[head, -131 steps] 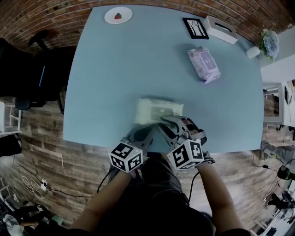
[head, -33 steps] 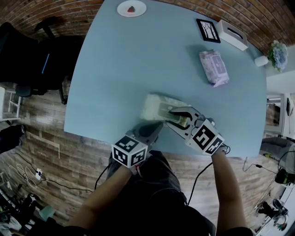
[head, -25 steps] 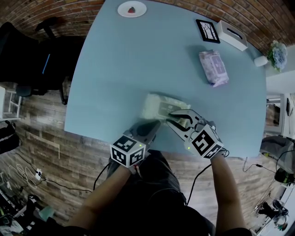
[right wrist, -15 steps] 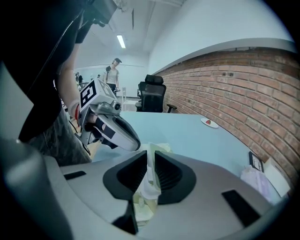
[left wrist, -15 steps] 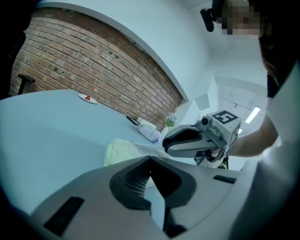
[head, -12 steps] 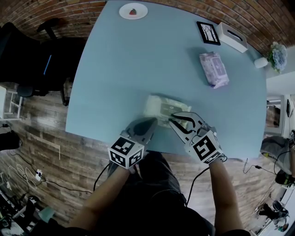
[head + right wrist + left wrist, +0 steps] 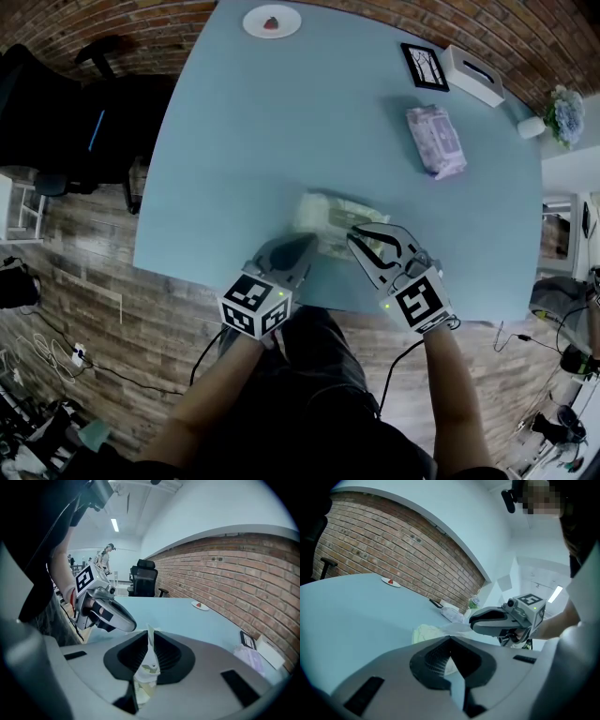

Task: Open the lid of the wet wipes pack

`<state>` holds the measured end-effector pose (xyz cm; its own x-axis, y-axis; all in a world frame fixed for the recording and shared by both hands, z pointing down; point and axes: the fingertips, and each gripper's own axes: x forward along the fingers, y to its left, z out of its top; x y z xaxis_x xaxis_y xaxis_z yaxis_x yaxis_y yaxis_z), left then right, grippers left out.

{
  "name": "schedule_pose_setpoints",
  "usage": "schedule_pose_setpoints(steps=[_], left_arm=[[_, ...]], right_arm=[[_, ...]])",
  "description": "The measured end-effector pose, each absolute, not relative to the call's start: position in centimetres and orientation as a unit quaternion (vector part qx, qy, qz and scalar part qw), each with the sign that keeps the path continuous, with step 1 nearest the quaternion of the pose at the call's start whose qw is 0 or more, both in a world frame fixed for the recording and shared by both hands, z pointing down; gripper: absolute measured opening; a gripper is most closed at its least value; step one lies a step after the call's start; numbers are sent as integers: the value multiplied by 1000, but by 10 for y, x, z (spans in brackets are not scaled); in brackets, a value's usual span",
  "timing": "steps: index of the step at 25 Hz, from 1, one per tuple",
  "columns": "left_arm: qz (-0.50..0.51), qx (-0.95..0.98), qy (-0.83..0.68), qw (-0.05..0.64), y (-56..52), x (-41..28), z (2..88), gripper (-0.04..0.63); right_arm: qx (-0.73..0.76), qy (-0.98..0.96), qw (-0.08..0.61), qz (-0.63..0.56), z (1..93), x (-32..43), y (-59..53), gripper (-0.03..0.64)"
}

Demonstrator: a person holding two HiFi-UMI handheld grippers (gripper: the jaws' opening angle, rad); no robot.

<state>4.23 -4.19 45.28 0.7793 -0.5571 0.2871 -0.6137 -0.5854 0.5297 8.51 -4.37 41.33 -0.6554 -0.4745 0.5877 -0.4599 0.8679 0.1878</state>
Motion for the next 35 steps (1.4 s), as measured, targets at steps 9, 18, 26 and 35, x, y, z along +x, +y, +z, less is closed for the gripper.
schedule_pose_setpoints(steps=[9, 18, 26, 35], left_arm=[[44, 886, -338, 316, -46, 37, 454, 12], [47, 887, -338, 310, -46, 38, 453, 12], [50, 885, -344, 311, -46, 37, 454, 12], [48, 882, -353, 307, -50, 37, 454, 12]], right_arm=[[282, -911, 300, -10, 406, 88, -53, 55], [310, -905, 289, -15, 402, 95, -64, 55], [329, -905, 268, -15, 397, 101, -75, 55], [334, -906, 259, -16, 396, 103, -86, 55]])
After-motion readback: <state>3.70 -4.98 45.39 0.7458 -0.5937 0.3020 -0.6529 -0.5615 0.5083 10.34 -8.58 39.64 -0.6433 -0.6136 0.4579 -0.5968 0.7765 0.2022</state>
